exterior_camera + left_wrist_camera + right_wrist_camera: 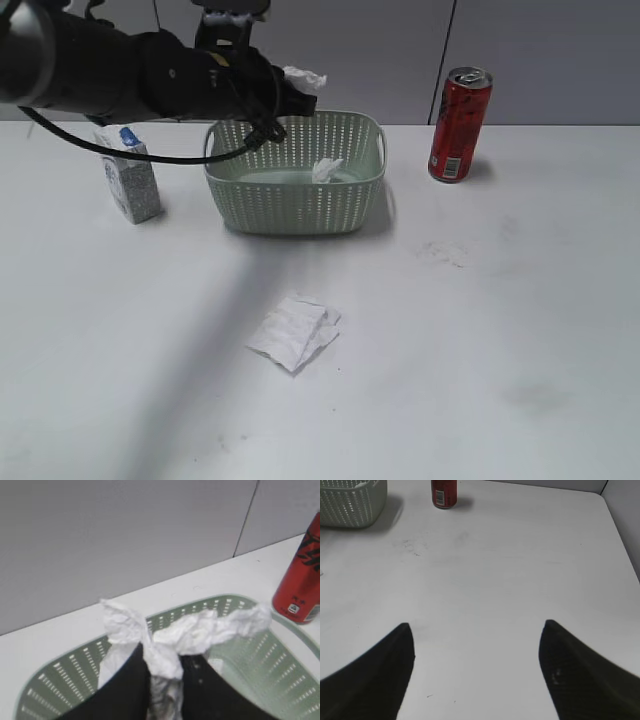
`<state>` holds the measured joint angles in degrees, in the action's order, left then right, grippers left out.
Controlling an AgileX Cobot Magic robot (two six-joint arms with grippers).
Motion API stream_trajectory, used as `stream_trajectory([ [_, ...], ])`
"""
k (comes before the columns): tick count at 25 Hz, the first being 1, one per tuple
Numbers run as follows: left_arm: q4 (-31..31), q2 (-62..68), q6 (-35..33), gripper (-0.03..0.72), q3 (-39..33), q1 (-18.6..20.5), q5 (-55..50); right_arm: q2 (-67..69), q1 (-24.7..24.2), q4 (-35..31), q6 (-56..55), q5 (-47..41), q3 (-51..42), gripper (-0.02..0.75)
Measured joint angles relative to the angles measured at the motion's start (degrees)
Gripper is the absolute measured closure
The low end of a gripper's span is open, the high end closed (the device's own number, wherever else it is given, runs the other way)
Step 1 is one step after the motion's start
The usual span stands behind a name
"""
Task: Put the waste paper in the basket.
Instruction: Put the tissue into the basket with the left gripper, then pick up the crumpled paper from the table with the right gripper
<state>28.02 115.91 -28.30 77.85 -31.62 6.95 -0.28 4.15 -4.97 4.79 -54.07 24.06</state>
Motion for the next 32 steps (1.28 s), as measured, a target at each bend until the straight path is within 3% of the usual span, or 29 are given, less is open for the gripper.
stream_trajectory([
  [2,0.58,0.13,0.00,0.483,0.00,0.00,-0.73,0.00,0.00,0.00,0.00,0.00,0.00,0.150],
  [6,0.92,0.19,0.00,0.139,0.00,0.00,-2.02,0.00,0.00,0.00,0.00,0.00,0.00,0.150],
  [8,1.52,0.12,0.00,0.066,0.00,0.00,-3.26,0.00,0.00,0.00,0.00,0.00,0.00,0.150],
  [17,2.91,-6.80,0.00,0.057,0.61,2.31,-18.46,0.00,0.00,0.04,-0.05,0.00,0.00,0.150],
  [26,2.34,-17.07,3.89,0.112,5.04,15.36,-48.12,0.00,0.00,0.04,0.01,0.00,0.00,0.150],
  [32,-6.43,-21.66,7.54,0.119,5.04,23.10,-63.80,0.00,0.00,0.04,0.01,0.00,0.00,0.150],
])
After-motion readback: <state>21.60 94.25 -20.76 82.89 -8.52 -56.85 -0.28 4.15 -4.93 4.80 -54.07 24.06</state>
